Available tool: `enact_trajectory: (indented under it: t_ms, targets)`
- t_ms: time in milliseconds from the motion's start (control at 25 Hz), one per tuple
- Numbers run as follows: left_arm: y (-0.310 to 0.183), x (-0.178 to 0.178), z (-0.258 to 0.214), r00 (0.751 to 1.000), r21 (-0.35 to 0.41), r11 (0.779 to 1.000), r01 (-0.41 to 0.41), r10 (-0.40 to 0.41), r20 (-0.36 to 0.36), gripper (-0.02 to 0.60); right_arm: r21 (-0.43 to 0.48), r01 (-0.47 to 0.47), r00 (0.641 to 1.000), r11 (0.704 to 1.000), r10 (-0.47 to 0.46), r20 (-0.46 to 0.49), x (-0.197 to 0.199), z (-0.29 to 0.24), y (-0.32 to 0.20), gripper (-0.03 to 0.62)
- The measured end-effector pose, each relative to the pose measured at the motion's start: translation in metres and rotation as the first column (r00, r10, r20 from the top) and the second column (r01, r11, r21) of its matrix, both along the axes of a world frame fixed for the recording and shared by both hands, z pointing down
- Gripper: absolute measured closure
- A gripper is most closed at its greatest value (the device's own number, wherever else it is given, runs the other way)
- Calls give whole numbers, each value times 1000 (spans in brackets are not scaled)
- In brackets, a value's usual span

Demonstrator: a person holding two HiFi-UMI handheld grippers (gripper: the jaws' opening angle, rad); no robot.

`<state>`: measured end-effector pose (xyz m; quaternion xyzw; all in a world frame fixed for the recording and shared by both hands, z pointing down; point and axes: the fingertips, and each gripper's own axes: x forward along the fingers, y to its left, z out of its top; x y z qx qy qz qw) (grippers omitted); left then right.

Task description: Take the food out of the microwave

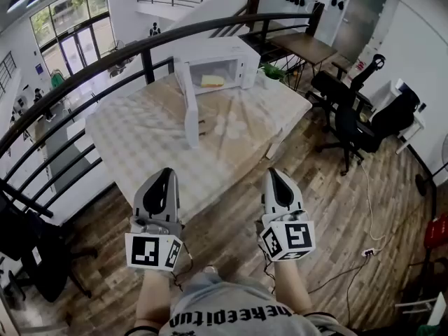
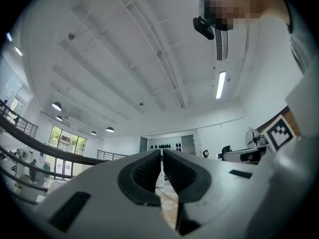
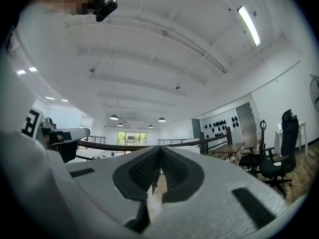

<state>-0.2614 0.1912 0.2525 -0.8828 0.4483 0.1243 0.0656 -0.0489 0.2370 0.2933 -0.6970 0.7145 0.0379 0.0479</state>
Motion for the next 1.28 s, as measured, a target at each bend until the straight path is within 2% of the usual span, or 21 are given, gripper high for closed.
enact_trajectory:
  t_ms: [240, 480, 760, 960, 1280]
  targets:
    - [-15, -1, 1, 999, 9, 999, -32, 32, 1, 566, 9, -15, 1000, 1000, 15, -12, -8, -4, -7, 589]
    - [-29, 11, 9, 998, -3, 998, -63, 63, 1, 566, -4, -39, 999, 999, 39, -5, 3, 2, -15, 589]
    - [-64, 31, 11, 999, 3, 999, -43, 43, -2, 566, 7, -22, 1000, 1000, 22, -9, 26, 3, -54, 589]
    - [-99, 56, 8, 1000, 11, 1000, -23, 23, -5, 566, 15, 6, 1000, 1000, -6, -16, 50, 1, -96, 589]
    - [-160, 114, -2, 1000, 19, 1000, 3, -3, -19, 566, 29, 72, 997, 997, -71, -34, 97, -13, -167, 589]
